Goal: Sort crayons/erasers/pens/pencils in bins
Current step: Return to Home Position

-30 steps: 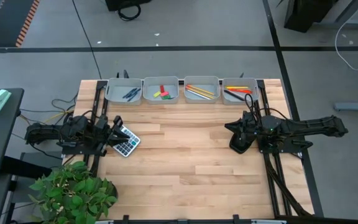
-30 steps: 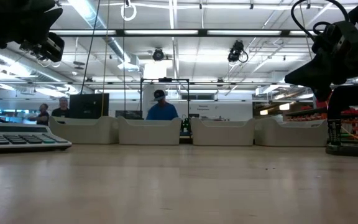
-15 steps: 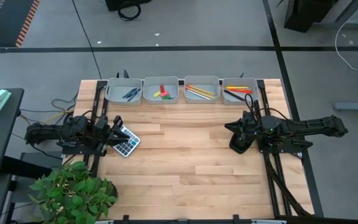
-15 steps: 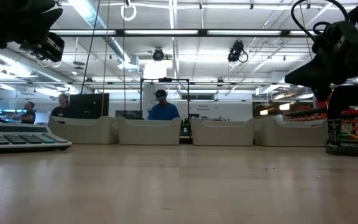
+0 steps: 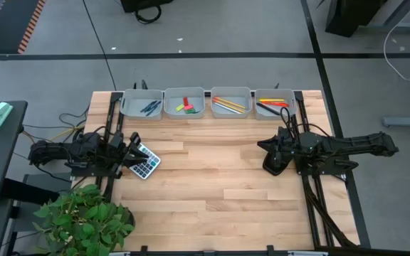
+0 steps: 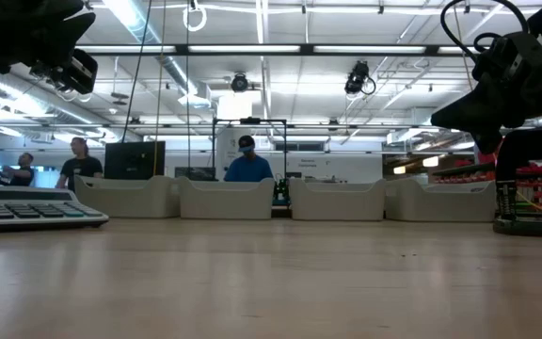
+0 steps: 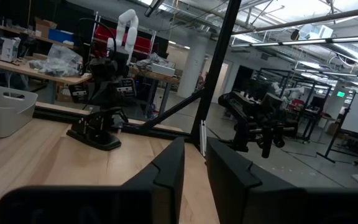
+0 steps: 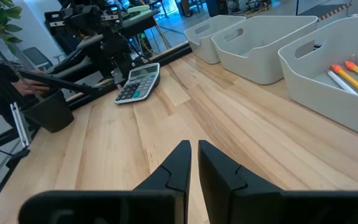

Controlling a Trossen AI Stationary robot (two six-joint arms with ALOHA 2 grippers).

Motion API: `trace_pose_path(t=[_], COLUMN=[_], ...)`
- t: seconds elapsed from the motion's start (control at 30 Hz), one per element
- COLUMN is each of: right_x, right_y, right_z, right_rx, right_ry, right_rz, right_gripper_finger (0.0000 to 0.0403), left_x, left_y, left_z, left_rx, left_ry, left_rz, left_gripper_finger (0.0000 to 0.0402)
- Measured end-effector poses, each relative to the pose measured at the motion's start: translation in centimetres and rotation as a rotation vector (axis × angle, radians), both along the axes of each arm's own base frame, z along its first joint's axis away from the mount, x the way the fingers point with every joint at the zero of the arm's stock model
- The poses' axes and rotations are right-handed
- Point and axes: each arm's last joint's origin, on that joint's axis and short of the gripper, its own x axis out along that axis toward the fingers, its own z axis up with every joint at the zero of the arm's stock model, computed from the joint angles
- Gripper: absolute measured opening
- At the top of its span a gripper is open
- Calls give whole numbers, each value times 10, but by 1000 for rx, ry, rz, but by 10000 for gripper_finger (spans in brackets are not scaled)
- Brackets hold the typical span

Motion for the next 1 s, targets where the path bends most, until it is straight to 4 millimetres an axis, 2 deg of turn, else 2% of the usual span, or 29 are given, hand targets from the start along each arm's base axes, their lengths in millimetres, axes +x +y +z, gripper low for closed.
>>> trace_pose_path(t=[1.0], right_x=[0], right_y=[0], right_z=[0], right_rx=[0], right_ry=[0], right_rz=[0], right_gripper_finger=[38], left_x=[0], left_y=[0], left_z=[0], left_rx=[-1], left_ry=[0], left_rz=[0], left_gripper_finger=[74])
